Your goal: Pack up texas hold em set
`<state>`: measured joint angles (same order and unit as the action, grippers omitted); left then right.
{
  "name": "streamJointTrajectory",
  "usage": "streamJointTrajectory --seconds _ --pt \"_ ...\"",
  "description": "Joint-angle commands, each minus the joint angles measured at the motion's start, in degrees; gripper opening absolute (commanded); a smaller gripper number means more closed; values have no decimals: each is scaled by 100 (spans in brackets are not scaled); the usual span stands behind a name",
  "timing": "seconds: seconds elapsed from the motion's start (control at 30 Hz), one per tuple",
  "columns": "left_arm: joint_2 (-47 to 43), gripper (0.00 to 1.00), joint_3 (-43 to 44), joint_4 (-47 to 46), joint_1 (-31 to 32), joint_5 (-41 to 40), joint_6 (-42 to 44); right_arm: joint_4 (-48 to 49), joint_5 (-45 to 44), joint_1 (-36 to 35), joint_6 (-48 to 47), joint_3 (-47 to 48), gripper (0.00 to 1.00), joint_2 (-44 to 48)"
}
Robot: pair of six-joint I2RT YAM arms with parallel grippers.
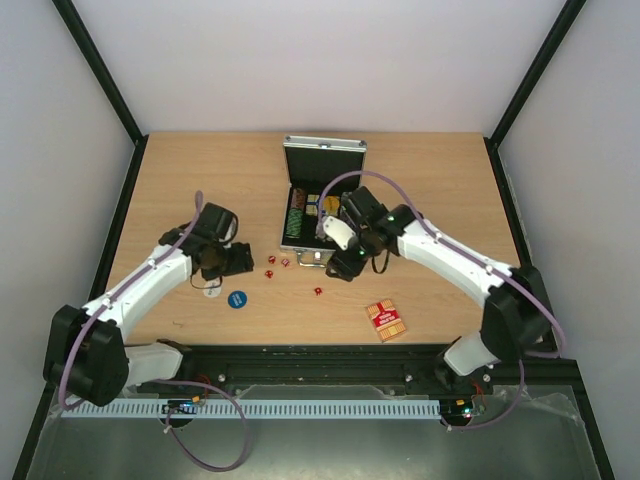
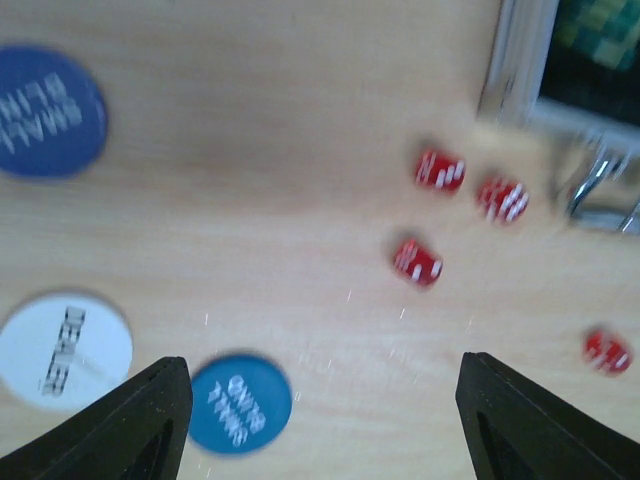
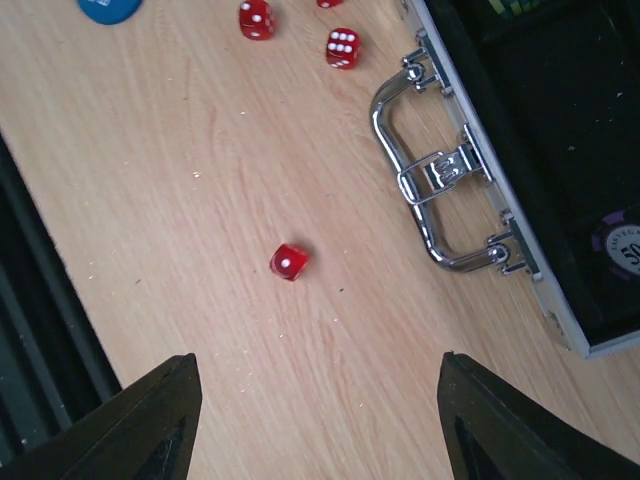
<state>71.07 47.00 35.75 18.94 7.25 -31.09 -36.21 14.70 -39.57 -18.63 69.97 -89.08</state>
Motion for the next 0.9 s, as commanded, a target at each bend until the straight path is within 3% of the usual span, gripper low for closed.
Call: streamJointTrajectory --seconds 0.0,0.23,0.63,0.87 --pt "149 76 183 1502 563 -647 130 676 237 144 207 -698 69 785" --pt "360 77 -7 1721 700 -706 276 1230 386 578 233 -1215 70 1137" --pt "965 74 20 1458 956 -757 26 1321 423 600 154 -1325 71 1065" --pt "1391 77 -38 1246 1006 -815 -182 1327 402 604 127 -1346 71 1083"
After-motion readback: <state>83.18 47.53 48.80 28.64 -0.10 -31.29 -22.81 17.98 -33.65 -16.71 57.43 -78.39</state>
